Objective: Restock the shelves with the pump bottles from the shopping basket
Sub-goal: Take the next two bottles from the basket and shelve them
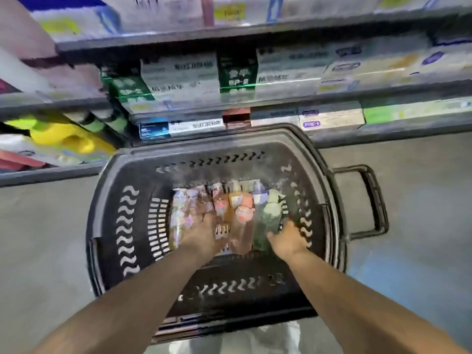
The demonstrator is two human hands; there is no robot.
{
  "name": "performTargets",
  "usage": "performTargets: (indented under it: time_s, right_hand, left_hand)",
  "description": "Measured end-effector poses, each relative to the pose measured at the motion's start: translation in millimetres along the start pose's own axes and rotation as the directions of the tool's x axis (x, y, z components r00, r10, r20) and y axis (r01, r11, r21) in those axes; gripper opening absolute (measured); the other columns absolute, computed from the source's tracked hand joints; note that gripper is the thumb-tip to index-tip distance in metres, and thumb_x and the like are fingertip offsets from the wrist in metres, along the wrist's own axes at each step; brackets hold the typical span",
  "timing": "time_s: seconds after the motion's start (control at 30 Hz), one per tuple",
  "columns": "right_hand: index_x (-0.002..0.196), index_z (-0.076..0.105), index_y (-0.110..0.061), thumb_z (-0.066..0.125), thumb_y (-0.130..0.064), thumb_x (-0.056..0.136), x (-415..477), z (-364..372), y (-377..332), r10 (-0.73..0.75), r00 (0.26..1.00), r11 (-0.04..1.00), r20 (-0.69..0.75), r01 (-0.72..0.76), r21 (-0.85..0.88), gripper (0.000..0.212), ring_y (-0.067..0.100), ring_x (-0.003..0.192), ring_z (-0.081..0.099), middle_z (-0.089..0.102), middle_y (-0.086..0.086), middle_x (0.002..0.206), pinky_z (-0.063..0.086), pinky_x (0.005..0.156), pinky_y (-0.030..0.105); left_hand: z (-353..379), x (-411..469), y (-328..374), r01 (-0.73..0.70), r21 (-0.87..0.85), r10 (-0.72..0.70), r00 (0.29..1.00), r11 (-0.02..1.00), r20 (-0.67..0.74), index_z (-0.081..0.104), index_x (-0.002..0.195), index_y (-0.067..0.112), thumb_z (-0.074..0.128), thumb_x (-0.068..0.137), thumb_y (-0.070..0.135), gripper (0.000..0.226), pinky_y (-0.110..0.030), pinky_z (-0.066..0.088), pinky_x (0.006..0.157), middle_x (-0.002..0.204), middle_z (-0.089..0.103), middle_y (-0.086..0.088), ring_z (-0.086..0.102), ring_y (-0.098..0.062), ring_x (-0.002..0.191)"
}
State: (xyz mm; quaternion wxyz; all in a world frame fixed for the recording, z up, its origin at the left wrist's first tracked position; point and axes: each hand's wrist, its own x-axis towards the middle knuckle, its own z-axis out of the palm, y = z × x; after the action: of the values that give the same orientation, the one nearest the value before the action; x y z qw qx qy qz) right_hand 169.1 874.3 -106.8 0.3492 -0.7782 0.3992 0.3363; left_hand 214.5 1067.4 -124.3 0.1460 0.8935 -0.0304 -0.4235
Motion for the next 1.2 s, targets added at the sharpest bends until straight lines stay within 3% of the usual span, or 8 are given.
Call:
performTargets:
  time_s: [0.27,0.4,0.53,0.67,0.83,1.0,1.13,1.2]
  right_hand:
    - [0.126,0.049,-0.002,0.054,-0.026,0.091,109.9,69.3,37.4,0.051,0.995,0.998,-0.084,-0.053,-0.027,0.042,0.035,0.116,0.054,0.053,0.019,0.128,0.046,0.096,0.039]
    - [0.127,0.046,-0.002,0.057,-0.024,0.089,130.6,83.7,43.8,0.113,0.979,0.993,-0.167,-0.105,0.058,0.045,0.037,0.119,0.052,0.051,0.021,0.130,0.045,0.098,0.042]
    - [0.131,0.043,-0.005,0.057,-0.023,0.089,139.9,93.4,45.6,0.168,0.974,0.963,-0.150,-0.129,0.237,0.047,0.036,0.118,0.052,0.051,0.017,0.132,0.044,0.100,0.044]
    - [0.131,0.039,-0.006,0.071,-0.027,0.082,145.1,102.2,43.5,0.236,0.957,0.930,-0.171,-0.172,0.323,0.062,0.035,0.120,0.050,0.049,0.017,0.133,0.044,0.099,0.044]
    - [0.133,0.029,-0.011,0.083,-0.023,0.068,152.5,122.5,35.2,0.321,0.918,0.913,-0.233,-0.236,0.332,0.085,0.033,0.122,0.047,0.043,0.014,0.133,0.047,0.094,0.044]
    - [0.126,0.038,-0.015,0.090,-0.025,0.055,158.4,127.0,41.9,0.327,0.909,0.907,-0.258,-0.226,0.354,0.088,0.033,0.116,0.053,0.051,0.011,0.125,0.052,0.088,0.048]
    - [0.123,0.040,-0.013,0.088,-0.036,0.048,136.7,118.7,31.8,0.186,0.944,0.963,-0.271,-0.120,0.242,0.093,0.031,0.111,0.055,0.052,0.009,0.122,0.053,0.088,0.048]
    - [0.122,0.043,-0.013,0.086,-0.042,0.046,114.7,108.8,19.9,0.115,0.958,0.971,-0.264,-0.052,0.232,0.093,0.029,0.110,0.057,0.056,0.008,0.120,0.053,0.088,0.045]
  left_hand:
    - [114.8,108.0,4.8,0.030,-0.133,-0.022,0.998,0.991,0.067,0.030,0.140,0.009,0.069,0.077,0.038,0.080,-0.042,0.041,0.101,0.139,0.036,-0.014,0.043,-0.029,0.125]
    - [140.7,135.3,10.4,0.089,-0.248,-0.109,0.992,0.965,-0.069,0.030,0.133,0.010,0.077,0.067,0.044,0.088,-0.034,0.044,0.095,0.129,0.044,-0.009,0.048,-0.026,0.118]
    - [149.9,145.4,6.6,0.075,-0.453,-0.148,0.981,0.888,-0.128,0.030,0.122,0.024,0.083,0.059,0.035,0.084,-0.024,0.040,0.075,0.102,0.047,0.010,0.050,-0.012,0.089]
    - [149.4,139.2,-11.7,0.091,-0.529,-0.230,0.952,0.844,-0.202,0.022,0.097,0.037,0.084,0.054,0.040,0.075,-0.030,0.046,0.078,0.103,0.049,0.008,0.052,-0.014,0.089]
    - [121.4,140.1,-51.0,0.050,-0.539,-0.187,0.961,0.841,-0.203,0.032,0.101,0.025,0.085,0.052,0.042,0.075,-0.027,0.042,0.074,0.087,0.049,0.013,0.053,-0.014,0.086]
    - [105.9,139.4,-69.3,0.018,-0.598,-0.110,0.987,0.801,-0.118,0.041,0.118,0.018,0.087,0.051,0.038,0.084,-0.035,0.052,0.086,0.104,0.063,0.005,0.061,-0.016,0.098]
    - [91.2,121.5,-67.1,-0.054,-0.614,-0.058,0.985,0.787,-0.161,0.037,0.110,0.032,0.088,0.054,0.031,0.076,-0.002,0.042,0.061,0.090,0.056,0.023,0.054,0.011,0.078]
    - [77.4,102.7,-62.7,-0.090,-0.627,-0.020,0.986,0.774,-0.166,0.035,0.111,0.036,0.087,0.053,0.032,0.078,-0.003,0.041,0.066,0.093,0.057,0.023,0.054,0.012,0.081]
